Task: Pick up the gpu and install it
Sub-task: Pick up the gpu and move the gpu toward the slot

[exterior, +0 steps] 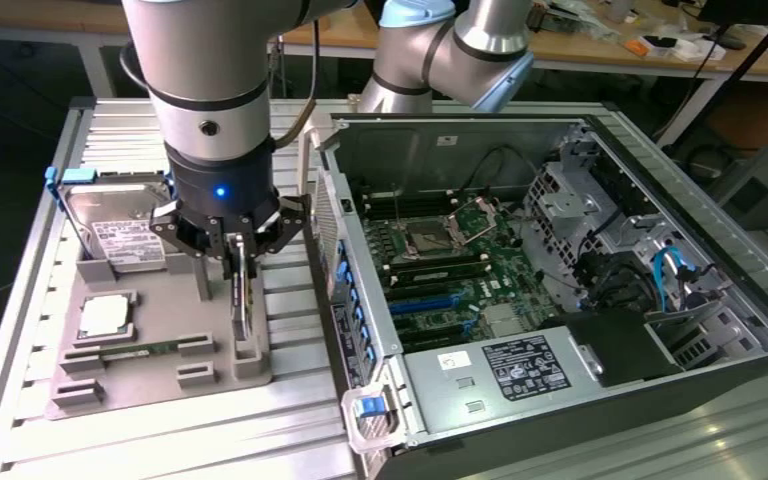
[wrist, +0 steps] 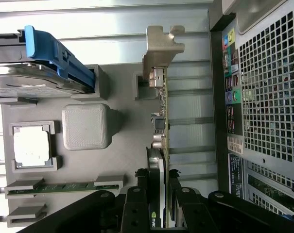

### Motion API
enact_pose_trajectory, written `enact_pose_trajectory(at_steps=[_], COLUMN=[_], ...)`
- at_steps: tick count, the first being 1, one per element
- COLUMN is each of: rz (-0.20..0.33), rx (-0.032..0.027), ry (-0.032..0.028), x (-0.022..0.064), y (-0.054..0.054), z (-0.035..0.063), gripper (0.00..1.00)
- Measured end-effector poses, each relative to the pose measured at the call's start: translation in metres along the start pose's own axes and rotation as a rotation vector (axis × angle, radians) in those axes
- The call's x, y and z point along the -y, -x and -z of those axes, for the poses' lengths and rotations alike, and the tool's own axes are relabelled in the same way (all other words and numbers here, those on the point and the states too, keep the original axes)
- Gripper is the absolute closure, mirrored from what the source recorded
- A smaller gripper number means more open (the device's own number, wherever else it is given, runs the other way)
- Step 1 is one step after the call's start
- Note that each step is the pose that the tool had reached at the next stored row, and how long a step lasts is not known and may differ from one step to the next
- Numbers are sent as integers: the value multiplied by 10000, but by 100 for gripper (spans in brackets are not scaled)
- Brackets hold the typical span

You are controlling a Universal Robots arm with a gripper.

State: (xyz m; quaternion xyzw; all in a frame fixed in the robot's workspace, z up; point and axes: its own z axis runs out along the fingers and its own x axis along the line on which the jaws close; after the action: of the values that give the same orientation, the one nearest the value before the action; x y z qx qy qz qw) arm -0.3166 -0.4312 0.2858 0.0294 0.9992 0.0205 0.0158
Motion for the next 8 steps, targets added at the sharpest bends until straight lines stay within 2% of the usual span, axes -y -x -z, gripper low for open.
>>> enact_pose_trajectory(at_steps=[4,8], rz=[0,0], rx=[-3,0], ry=[-3,0], x=[0,-8], y=[0,6], z=[18,197], gripper=[73,73])
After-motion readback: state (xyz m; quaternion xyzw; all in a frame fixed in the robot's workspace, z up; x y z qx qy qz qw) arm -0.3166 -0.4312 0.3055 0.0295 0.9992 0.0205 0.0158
